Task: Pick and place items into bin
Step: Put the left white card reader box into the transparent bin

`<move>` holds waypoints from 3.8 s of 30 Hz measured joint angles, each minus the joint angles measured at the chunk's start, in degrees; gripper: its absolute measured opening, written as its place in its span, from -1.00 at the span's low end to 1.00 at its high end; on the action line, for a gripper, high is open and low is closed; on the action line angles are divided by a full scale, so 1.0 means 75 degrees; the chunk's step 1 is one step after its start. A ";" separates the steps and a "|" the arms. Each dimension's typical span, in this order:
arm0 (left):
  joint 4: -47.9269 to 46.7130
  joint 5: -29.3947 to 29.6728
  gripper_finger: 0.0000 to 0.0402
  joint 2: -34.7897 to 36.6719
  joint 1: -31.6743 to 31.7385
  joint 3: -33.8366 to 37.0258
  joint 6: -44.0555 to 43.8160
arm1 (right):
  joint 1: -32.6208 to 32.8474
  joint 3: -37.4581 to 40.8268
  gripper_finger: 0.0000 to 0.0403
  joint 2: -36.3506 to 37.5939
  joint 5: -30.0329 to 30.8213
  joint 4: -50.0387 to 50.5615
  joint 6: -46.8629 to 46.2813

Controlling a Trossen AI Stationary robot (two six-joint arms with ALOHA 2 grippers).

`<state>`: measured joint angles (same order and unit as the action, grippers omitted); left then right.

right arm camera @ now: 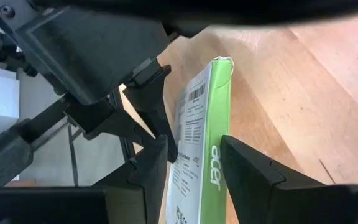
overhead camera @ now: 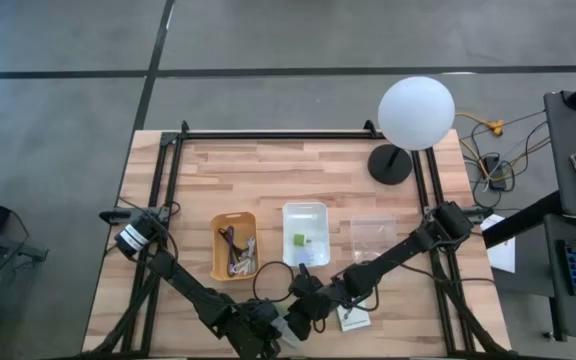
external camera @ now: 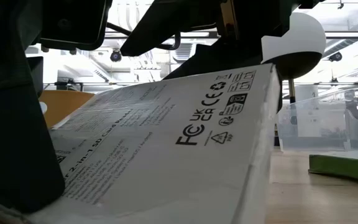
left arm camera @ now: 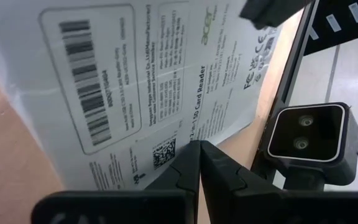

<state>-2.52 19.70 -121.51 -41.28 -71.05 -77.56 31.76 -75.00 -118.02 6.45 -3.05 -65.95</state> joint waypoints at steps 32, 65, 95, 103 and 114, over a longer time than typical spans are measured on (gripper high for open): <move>0.0196 0.0842 -1.00 -0.0003 0.0157 0.0041 -0.0009 | 0.0462 -0.0333 -0.32 0.0115 0.0155 0.0384 -0.0376; 0.0482 0.0681 -1.00 -0.0003 -0.0108 0.0041 -0.0013 | -0.0103 -0.1377 -0.32 0.0354 0.0601 0.1699 0.6567; 0.0407 0.0990 -1.00 0.0070 0.0052 -0.0073 -0.0013 | -0.0917 -0.2098 -0.32 0.0356 -0.0856 0.4497 1.1313; 0.0396 0.1032 -1.00 0.0070 0.0183 -0.0073 0.0016 | -0.0972 -0.1944 -0.32 0.0341 -0.1071 0.4163 1.1249; 0.0343 0.0979 -1.00 0.0066 0.0417 -0.0216 0.0538 | -0.0972 -0.1581 -0.32 0.0341 -0.1327 0.3952 1.1135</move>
<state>0.05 27.04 -121.02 -38.15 -72.66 -73.53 24.47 -86.86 -115.46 -3.51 26.59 17.56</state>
